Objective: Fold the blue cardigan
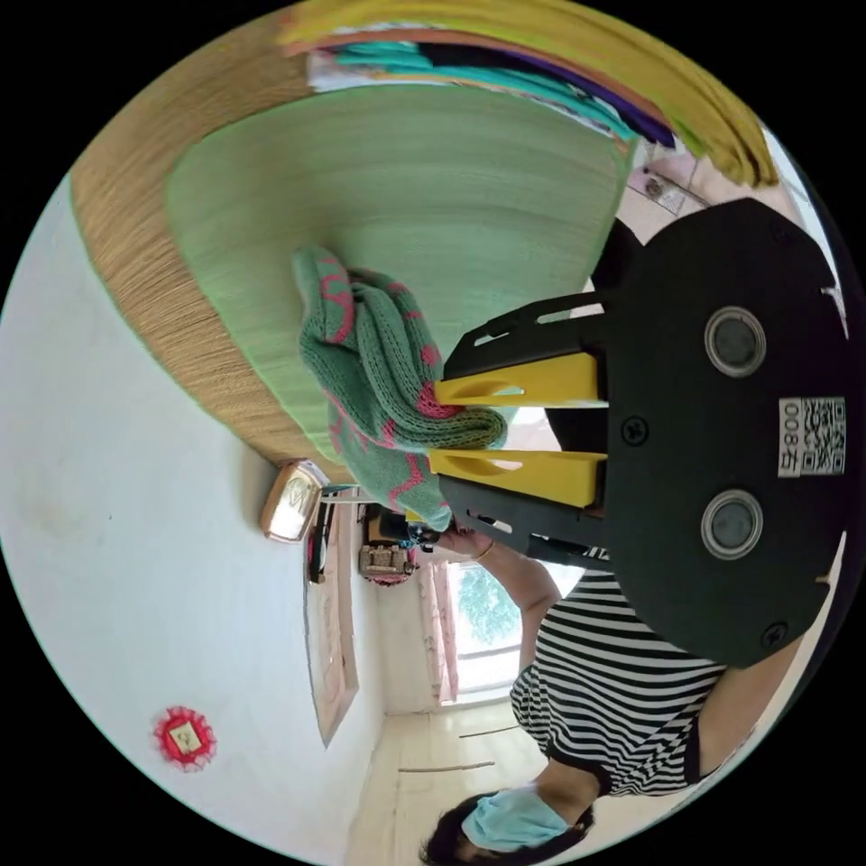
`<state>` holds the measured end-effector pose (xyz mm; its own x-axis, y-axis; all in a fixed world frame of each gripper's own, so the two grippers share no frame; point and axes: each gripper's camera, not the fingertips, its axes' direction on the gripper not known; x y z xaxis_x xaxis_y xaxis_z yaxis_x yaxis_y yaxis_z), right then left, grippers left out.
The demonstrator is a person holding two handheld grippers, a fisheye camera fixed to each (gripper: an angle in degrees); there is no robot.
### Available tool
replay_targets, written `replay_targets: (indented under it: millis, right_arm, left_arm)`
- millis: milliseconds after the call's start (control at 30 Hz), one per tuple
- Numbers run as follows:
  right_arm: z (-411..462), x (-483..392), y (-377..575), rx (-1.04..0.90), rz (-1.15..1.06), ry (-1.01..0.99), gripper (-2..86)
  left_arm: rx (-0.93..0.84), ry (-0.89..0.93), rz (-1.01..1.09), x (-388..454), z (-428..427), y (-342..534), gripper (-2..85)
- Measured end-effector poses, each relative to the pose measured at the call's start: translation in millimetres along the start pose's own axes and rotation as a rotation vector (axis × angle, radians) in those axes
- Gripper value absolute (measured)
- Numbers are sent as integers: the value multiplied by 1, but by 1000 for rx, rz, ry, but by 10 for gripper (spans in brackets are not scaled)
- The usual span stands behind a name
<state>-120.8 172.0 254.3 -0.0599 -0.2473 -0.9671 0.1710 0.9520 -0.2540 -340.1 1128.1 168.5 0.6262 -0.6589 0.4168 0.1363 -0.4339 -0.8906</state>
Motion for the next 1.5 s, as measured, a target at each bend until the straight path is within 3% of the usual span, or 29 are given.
replay_targets:
  millis: [433, 567, 667, 767, 867, 1000, 1200, 1333, 1400, 1500]
  right_arm:
    - [-326, -91, -120, 184, -422, 157, 74]
    - [-411, -81, -141, 225, -408, 242, 78]
    - [-448, -42, -159, 199, -288, 325, 81]
    - [-462, 27, -176, 110, -23, 500, 64]
    - [-476, 74, -174, 50, 144, 549, 36]
    - [-498, 71, -171, 75, 80, 530, 14]
    - [-510, 53, -191, 37, -33, 615, 2]
    - [-496, 80, -211, -133, 31, 694, 1]
    - [-488, 95, -212, -220, 67, 733, 1]
    - [-500, 97, -205, -194, 76, 742, 1]
  left_arm:
    - [96, -27, 407, 100, 238, -228, 115]
    - [86, -75, 473, 85, 335, -285, 119]
    - [72, -153, 406, 32, 409, -319, 130]
    - [-32, -249, 96, -69, 485, -352, 130]
    - [-135, -357, -109, -144, 536, -357, 98]
    - [-146, -337, -21, -157, 576, -355, 71]
    - [-179, -530, 190, -145, 643, -384, 38]
    - [-250, -725, 166, -179, 697, -415, 12]
    - [-260, -708, 140, -195, 713, -422, 7]
    - [-256, -741, 160, -203, 734, -425, 3]
